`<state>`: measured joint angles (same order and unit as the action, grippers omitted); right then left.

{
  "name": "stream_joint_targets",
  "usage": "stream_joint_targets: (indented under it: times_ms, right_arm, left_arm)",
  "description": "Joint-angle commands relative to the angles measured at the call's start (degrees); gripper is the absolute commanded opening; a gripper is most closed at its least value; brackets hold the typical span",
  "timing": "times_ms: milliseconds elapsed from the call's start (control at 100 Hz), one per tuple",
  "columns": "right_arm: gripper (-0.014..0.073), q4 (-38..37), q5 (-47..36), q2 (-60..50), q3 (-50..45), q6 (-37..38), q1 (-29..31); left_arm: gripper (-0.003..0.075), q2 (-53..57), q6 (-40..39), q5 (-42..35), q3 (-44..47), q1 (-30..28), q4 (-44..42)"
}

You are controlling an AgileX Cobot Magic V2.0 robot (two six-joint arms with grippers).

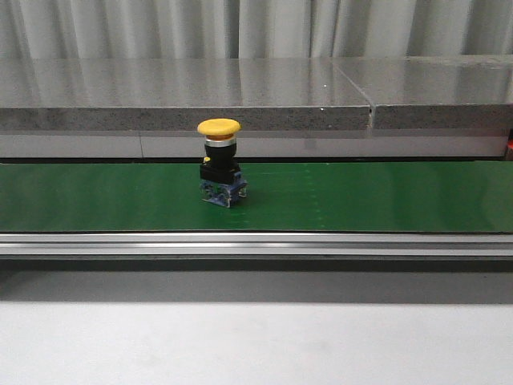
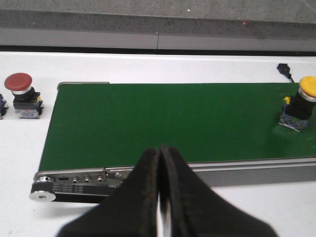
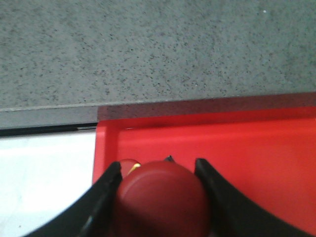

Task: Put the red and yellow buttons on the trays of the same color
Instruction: 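Carry the red button into the red tray and open the right gripper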

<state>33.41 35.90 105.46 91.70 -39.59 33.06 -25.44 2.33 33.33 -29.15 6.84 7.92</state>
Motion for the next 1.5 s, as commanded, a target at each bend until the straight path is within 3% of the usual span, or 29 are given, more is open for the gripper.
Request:
stream_joint_targets:
  times_ms: [0, 380, 860, 1000, 1170, 1240, 1490]
  right_arm:
    - [-0.0001, 1.5, -2.9, -0.1, 3.7, 0.1, 0.8]
    - [-0.0001, 1.5, -5.5, 10.3, 6.8, 0.1, 0.9]
    - [0.002, 2.2, -8.7, 15.7, 7.5, 0.1, 0.9]
    - [0.0155, 2.2, -8.4, 16.3, 7.5, 0.1, 0.9]
    - [0.0486, 2.2, -8.3, 16.3, 7.6, 0.1, 0.9]
    - [0.058, 2.2, -8.4, 16.3, 7.8, 0.1, 0.9]
    - [0.0603, 2.2, -7.2, 16.0, 10.5, 0.1, 0.9]
  left_arm:
    - [-0.0019, -0.3, -0.2, -4.2, -1.6, 0.3, 0.7]
    - [-0.0019, -0.3, -0.2, -4.2, -1.6, 0.3, 0.7]
    - [-0.0019, -0.3, -0.2, -4.2, -1.6, 0.3, 0.7]
    - [-0.0019, -0.3, -0.2, -4.2, -1.6, 0.3, 0.7]
    - [-0.0019, -0.3, -0.2, -4.2, -1.6, 0.3, 0.7]
    - [-0.0019, -0.3, -0.2, -4.2, -1.6, 0.3, 0.7]
    - [-0.0019, -0.3, -0.2, -4.2, -1.6, 0.3, 0.7]
